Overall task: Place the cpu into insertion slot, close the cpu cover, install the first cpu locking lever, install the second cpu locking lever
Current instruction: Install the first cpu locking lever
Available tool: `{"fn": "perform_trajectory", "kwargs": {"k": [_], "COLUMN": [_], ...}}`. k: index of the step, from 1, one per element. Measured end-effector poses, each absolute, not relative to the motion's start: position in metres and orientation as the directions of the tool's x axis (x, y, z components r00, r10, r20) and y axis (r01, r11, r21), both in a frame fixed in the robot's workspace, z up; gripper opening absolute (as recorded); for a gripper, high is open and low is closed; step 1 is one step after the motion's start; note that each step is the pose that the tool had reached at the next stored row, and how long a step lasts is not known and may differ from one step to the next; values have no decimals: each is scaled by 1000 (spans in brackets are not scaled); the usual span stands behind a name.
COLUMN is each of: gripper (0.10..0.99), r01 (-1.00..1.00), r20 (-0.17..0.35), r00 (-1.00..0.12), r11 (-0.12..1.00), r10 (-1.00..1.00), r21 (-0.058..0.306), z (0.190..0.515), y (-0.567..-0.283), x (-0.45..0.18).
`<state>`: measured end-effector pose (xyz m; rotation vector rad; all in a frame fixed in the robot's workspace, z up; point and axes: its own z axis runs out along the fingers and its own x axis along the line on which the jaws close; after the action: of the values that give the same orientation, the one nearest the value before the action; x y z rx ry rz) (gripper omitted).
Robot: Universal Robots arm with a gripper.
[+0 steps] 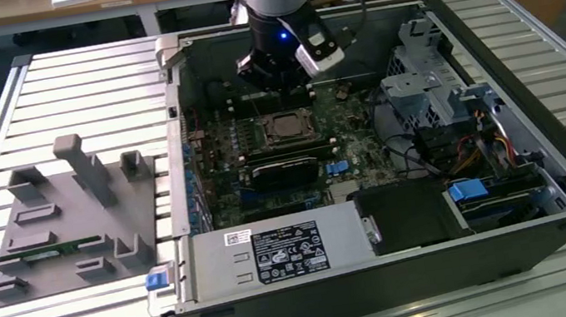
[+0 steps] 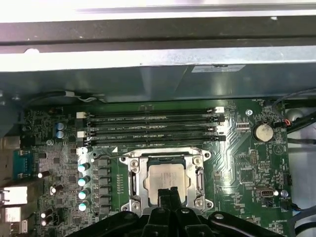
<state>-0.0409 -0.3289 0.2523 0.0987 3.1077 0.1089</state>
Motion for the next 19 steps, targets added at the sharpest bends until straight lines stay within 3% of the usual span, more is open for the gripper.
{"fn": "perform_trajectory", "kwargs": {"k": [19], "gripper": [106], "r01": [62], "r20": [-28], "r00": [-998], "r11": [996], "r10": [64], "r21": [71], "z": [252], "y": [-329], "x": [-67]}}
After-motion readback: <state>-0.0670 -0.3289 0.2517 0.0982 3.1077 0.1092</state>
